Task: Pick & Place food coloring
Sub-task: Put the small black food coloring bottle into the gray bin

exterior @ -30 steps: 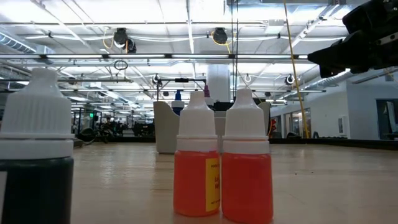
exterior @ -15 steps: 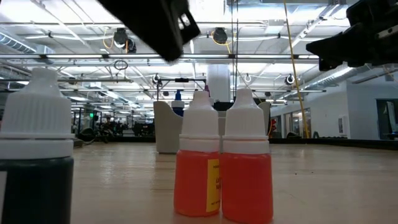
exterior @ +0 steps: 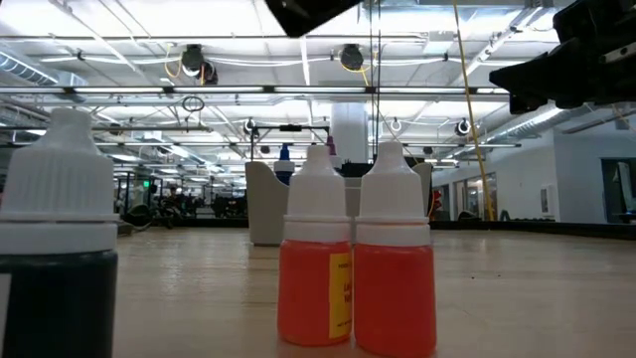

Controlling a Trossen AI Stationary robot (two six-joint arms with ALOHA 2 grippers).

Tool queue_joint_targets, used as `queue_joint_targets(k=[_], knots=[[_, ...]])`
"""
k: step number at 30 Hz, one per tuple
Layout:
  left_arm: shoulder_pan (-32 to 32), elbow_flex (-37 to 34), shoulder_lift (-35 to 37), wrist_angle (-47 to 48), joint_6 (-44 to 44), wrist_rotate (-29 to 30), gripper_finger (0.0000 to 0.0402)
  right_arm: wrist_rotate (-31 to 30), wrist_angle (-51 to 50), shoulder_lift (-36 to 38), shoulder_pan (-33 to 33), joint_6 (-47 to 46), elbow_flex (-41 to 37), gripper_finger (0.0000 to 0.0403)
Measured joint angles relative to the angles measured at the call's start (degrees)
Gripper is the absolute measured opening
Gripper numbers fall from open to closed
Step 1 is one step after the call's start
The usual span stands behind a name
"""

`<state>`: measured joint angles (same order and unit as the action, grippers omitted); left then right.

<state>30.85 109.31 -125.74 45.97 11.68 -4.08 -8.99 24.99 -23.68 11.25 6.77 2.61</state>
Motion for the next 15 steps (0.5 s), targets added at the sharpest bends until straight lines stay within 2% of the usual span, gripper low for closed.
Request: queue_joint_targets(k=[5,8,15], knots=[[1.57,0.18,-0.51,3.76,-0.54,0.17,0.0152,0.04,-0.01,-0.05,0.00,-0.06,-0.04,0.0000],[2.35,-0.74,-0.52,5.19,2.68,0.01,0.0191,0.04,0.00,-0.05,0.00,-0.05,-0.04,0.0000],[4.08,-0.93,-0.52,6.22,6.36,0.20,0.0249,0.04,-0.17,-0.05,0.00,-0.07,-0.07,0.0000]])
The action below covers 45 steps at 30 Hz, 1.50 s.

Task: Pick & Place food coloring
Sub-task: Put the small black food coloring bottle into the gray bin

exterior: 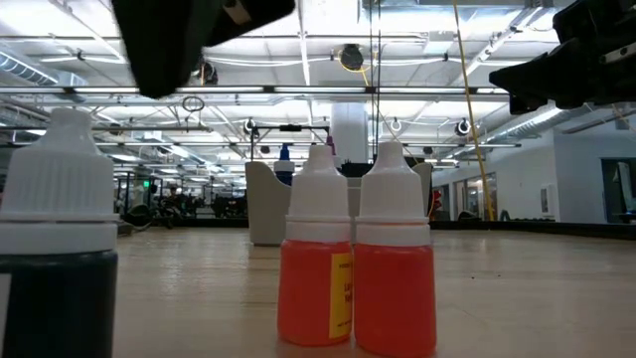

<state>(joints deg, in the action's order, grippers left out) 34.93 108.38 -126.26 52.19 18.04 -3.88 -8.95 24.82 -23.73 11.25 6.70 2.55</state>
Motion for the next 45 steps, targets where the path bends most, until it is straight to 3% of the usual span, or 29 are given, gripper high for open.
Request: queue_joint_targets(k=[6,16,25,45], knots=[[1.13,0.00,-1.26,-3.69,-0.87,1.74,0.0265,0.02,0.13,0.00,0.00,0.00,0.00,0.0000],[1.26,-0.02,-3.35,-6.01,-1.34,4.11,0.0241,0.01,-0.19,-0.12,-0.01,0.00,-0.04,0.0000],[1.26,-0.07,-5.07,-5.42,-1.38,1.76,0.0226,0.02,0.20,-0.11,0.00,0.13,-0.04,0.0000],[1.58,-0.04,-4.94,-5.53,-2.88,2.45,0.0206,0.01,0.20,-0.13,0.00,0.22,-0.04,0.0000]])
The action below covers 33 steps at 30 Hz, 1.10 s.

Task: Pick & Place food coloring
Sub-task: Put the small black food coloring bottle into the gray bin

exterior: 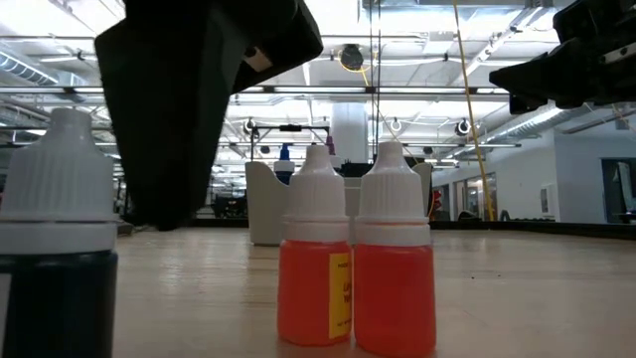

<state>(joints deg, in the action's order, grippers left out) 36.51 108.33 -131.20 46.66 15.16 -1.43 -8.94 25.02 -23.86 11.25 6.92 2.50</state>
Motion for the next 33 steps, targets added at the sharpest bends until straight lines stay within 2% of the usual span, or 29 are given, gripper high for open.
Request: queue_joint_targets(k=[8,23,29,33], knots=[[0.02,0.00,0.00,0.04,0.06,-0.02,0.0157,-0.01,0.00,0.00,-0.02,0.00,0.00,0.0000],[0.02,0.00,0.00,2.11,0.04,-0.02,0.0099,-0.01,-0.02,0.00,0.00,0.07,0.00,0.0000],[0.00,0.06,0.07,2.28,-1.28,-0.04,0.0058,-0.01,-0.02,0.00,0.00,0.24,0.00,0.0000],[0.01,0.08,0.09,2.40,-3.12,-0.35,0.0055,-0.01,-0.04,0.01,0.00,0.24,0.00,0.0000]])
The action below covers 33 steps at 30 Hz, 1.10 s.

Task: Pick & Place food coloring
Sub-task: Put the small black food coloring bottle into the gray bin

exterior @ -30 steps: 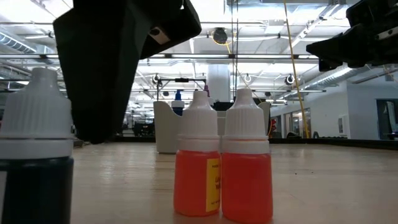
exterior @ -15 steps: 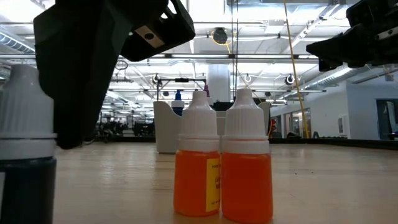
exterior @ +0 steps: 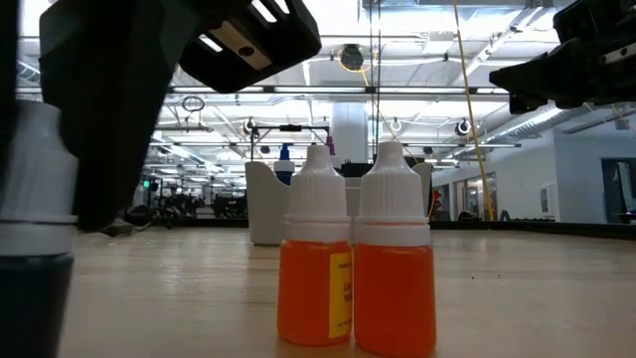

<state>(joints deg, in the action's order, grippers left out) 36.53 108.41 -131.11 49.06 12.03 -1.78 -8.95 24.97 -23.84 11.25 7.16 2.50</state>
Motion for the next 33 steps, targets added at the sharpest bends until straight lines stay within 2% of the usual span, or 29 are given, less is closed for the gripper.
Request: queue_joint_targets(k=[6,9,16,22,33], knots=[[-0.32,0.33,0.00,1.01,-5.04,-0.22,0.0058,0.00,0.01,-0.01,0.00,0.00,0.00,0.0000],[-1.14,2.72,0.00,4.25,-7.46,0.01,0.0057,0.00,0.02,0.01,0.00,-0.01,0.00,0.0000],[-3.24,15.02,0.00,14.65,-13.01,1.55,0.0055,0.00,0.01,-0.01,0.00,-0.02,0.00,0.0000],[-6.57,26.11,0.02,24.48,-17.53,5.90,0.0059,0.00,0.02,-0.01,0.00,-0.02,0.00,0.0000],[-19.14,26.17,1.60,23.64,-26.54,7.89,0.0059,0.00,0.00,-0.06,-0.02,-0.04,0.00,0.0000]])
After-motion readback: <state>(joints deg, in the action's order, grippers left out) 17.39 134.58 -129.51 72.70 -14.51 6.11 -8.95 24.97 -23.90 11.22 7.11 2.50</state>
